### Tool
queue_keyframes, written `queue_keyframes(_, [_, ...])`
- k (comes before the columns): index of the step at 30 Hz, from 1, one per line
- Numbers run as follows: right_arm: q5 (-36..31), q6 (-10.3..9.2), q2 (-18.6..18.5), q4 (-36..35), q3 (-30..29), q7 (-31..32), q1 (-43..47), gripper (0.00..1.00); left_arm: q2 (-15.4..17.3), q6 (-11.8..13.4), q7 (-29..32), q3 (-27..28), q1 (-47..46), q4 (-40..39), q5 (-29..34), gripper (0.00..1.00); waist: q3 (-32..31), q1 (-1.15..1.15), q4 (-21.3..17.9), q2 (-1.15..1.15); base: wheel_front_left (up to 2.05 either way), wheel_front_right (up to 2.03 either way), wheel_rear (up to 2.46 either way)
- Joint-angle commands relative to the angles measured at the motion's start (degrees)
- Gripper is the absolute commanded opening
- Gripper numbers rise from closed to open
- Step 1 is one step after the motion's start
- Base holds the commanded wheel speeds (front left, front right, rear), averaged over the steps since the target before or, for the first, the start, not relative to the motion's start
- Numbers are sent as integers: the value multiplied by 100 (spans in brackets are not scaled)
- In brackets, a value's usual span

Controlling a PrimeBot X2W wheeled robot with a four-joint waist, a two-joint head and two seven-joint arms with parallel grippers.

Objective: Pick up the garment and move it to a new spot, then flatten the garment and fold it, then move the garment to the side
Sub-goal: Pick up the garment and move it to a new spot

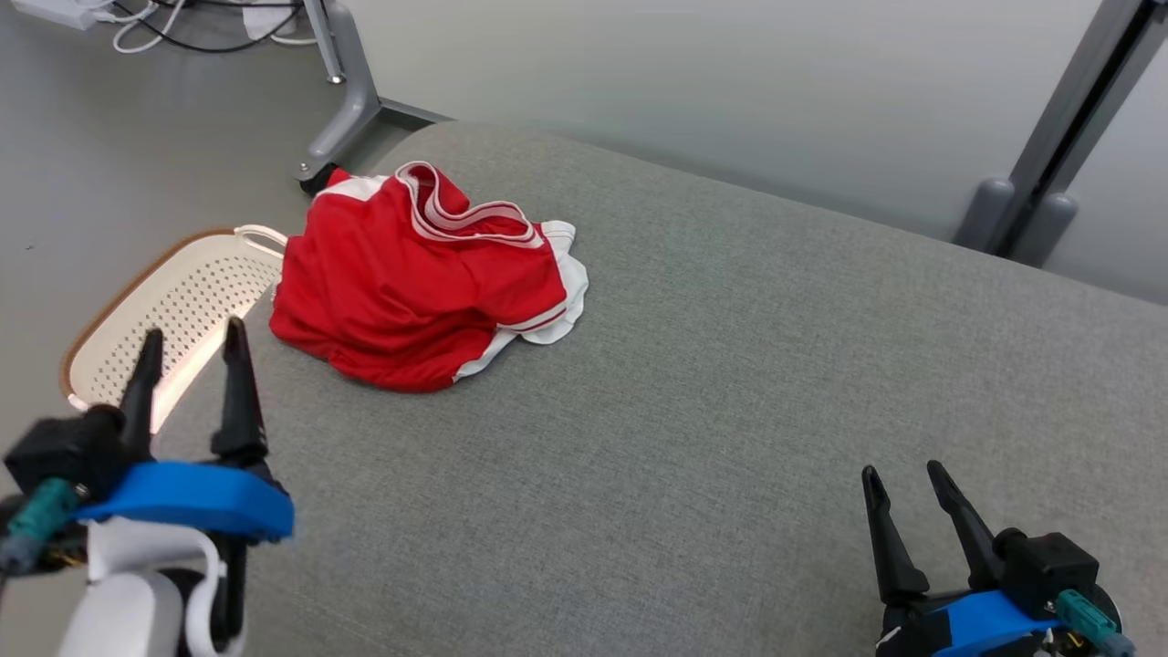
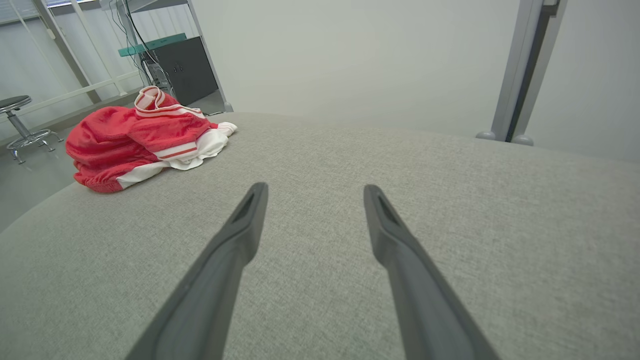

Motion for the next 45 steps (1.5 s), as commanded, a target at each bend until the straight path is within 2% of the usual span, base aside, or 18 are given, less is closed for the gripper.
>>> queue_keyframes(1, [-55,3,-36,-70,18,34,-95,100,150,-39,273,167,-333,-157,-188,100,109,-1,-85,0,0,0,0])
queue_keyframes(3, [-106,3,-36,-130,28,52,-142,100,370,-122,594,281,-621,-128,-311,100,234,-1,-193,0,0,0,0])
queue_keyframes(6, [-165,3,-35,-201,62,112,-191,100,479,-196,961,429,-949,49,-607,100,372,-1,-323,0,0,0,0])
queue_keyframes(10, [-282,3,-35,-384,166,233,-358,100,913,-383,1638,628,-1542,593,-935,100,723,-1,-655,0,0,0,0])
queue_keyframes(13, [-386,2,-35,-504,215,314,-451,100,1129,-404,2086,790,-1861,1067,-1197,100,976,-1,-933,0,0,0,0])
queue_keyframes(19, [-534,2,-35,-757,251,450,-575,100,1360,-191,2680,1136,-2233,1807,-1607,100,1492,-1,-1494,0,0,0,0])
queue_keyframes(25, [-568,2,-34,-985,252,527,-619,100,1463,47,2943,1331,-2426,2172,-1776,100,1953,-1,-1904,0,0,0,0])
queue_keyframes(31, [-497,3,-34,-1040,259,483,-638,100,1529,454,3354,1272,-2379,2567,-1671,100,2150,-1,-2168,0,0,0,0])
queue_keyframes(32, [-489,3,-34,-1034,270,486,-638,100,1556,504,3409,1240,-2358,2591,-1642,58,2158,-1,-2192,0,0,0,0])
queue_keyframes(33, [-484,3,-34,-1024,268,476,-641,100,1570,529,3412,1223,-2353,2587,-1617,4,2159,-1,-2208,0,0,0,0])
queue_keyframes(35, [-480,2,-34,-991,251,454,-642,100,1561,537,3416,1182,-2334,2595,-1581,0,2129,-1,-2218,0,0,0,0])
queue_keyframes(37, [-446,3,-33,-952,236,440,-636,100,1584,428,3325,1144,-2349,2579,-1561,0,2028,-1,-2199,0,0,0,0])
queue_keyframes(43, [-283,3,-33,-786,279,339,-645,100,1774,-1,3030,986,-2743,2358,-1475,0,1615,-1,-2092,0,0,0,0])
queue_keyframes(45, [-128,3,-34,-632,341,281,-571,100,1927,-173,2971,867,-2977,2175,-1394,0,1266,-1,-2080,0,0,0,0])
